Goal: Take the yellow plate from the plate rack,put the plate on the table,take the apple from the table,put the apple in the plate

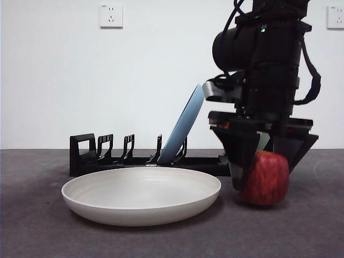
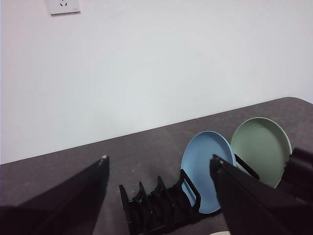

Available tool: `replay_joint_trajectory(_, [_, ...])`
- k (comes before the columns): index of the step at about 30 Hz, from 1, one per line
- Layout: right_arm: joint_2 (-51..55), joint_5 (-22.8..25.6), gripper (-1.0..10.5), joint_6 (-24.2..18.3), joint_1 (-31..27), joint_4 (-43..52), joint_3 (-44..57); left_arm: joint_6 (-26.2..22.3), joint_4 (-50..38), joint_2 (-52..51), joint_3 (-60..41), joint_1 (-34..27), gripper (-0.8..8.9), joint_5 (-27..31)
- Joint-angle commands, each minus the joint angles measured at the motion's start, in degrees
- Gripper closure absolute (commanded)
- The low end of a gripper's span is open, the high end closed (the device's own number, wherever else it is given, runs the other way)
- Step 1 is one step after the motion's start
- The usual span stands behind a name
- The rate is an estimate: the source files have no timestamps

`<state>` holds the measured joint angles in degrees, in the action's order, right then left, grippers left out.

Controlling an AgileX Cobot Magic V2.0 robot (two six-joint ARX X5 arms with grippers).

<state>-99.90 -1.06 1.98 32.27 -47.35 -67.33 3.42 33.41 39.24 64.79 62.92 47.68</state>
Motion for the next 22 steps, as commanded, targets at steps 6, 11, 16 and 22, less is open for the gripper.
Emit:
replay_joint_trajectory(6, [12.09,-0.24,9.6,1.38,2.71,0.13,-6.88,-0.96,-0.24,-0.17,-0.24,-0.04,4.68,0.28])
replay_joint_trajectory(11, [10.27,-0.46,9.6,1.38,8.31,0.13,-13.46,-2.23,-0.74,-0.17,-0.24,-0.04,4.68,0.31])
replay_joint_trajectory(16, [2.95,-0.46,9.6,1.46,12.33,0.33,-19.02,-3.3,-0.76,-0.17,-0.24,-0.04,4.68,0.28])
replay_joint_trajectory(22, [-7.04,-0.46,9.6,1.81,15.12,1.68,-20.22,-3.3,-0.57,-0.17,-0.24,-0.04,4.68,0.24])
